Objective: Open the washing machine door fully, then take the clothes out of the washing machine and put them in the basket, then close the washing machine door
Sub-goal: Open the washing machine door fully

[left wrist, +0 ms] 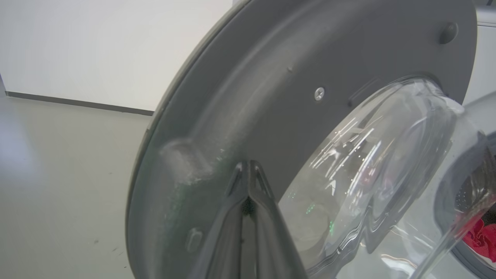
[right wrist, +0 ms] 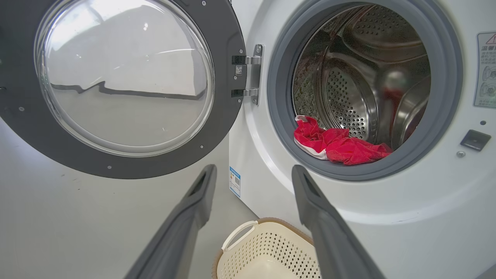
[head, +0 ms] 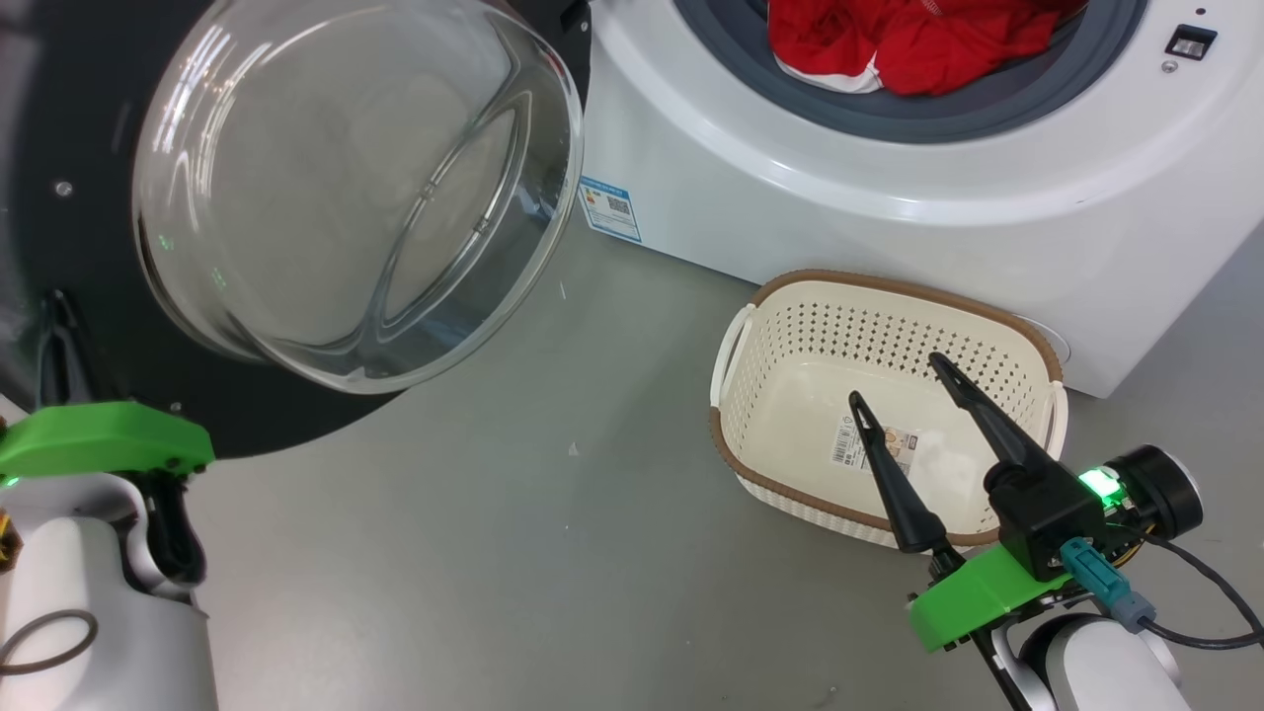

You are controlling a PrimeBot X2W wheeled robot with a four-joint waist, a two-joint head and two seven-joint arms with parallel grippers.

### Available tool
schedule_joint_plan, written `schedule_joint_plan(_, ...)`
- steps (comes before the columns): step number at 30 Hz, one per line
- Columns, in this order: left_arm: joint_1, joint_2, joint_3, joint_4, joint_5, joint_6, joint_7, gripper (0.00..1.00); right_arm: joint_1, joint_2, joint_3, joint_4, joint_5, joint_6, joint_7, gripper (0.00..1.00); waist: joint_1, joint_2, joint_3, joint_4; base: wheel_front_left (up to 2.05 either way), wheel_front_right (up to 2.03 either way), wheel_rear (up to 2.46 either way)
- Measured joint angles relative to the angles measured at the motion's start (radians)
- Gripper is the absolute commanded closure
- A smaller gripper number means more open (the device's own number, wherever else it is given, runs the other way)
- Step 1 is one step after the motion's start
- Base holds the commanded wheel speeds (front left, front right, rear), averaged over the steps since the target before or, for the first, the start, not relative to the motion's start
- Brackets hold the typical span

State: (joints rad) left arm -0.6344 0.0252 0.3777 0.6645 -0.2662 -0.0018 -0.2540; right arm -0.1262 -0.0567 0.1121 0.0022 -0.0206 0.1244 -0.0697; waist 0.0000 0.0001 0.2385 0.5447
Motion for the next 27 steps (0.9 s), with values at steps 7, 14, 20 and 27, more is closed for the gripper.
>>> schedule_joint_plan(7,-0.032,-0.001,0.054,0.031,0.022,-0.009,0.000,1.00,0.000,0.000,0.000,-0.002,0.000,0.000,0.001,0.00,0.0000,0.0000,-0.003,-0.003,0.00,0.00,0.00)
schedule_joint_plan(14,-0.041,-0.003,0.076,0.044,0.063,-0.026,0.000,1.00,0.000,0.000,0.004,-0.003,0.002,0.000,0.001,0.00,0.0000,0.0000,-0.013,-0.006,0.00,0.00,0.00)
schedule_joint_plan(20,-0.041,-0.008,0.094,0.018,0.073,-0.043,0.000,1.00,0.000,0.000,0.004,-0.001,0.013,0.000,0.000,0.00,0.0000,0.0000,-0.025,-0.010,0.00,0.00,0.00)
schedule_joint_plan(27,-0.018,-0.009,0.086,-0.071,0.073,-0.079,-0.001,0.38,0.000,0.000,0.001,0.017,0.047,0.000,-0.026,0.00,0.0000,0.0000,-0.051,-0.026,0.00,0.00,0.00)
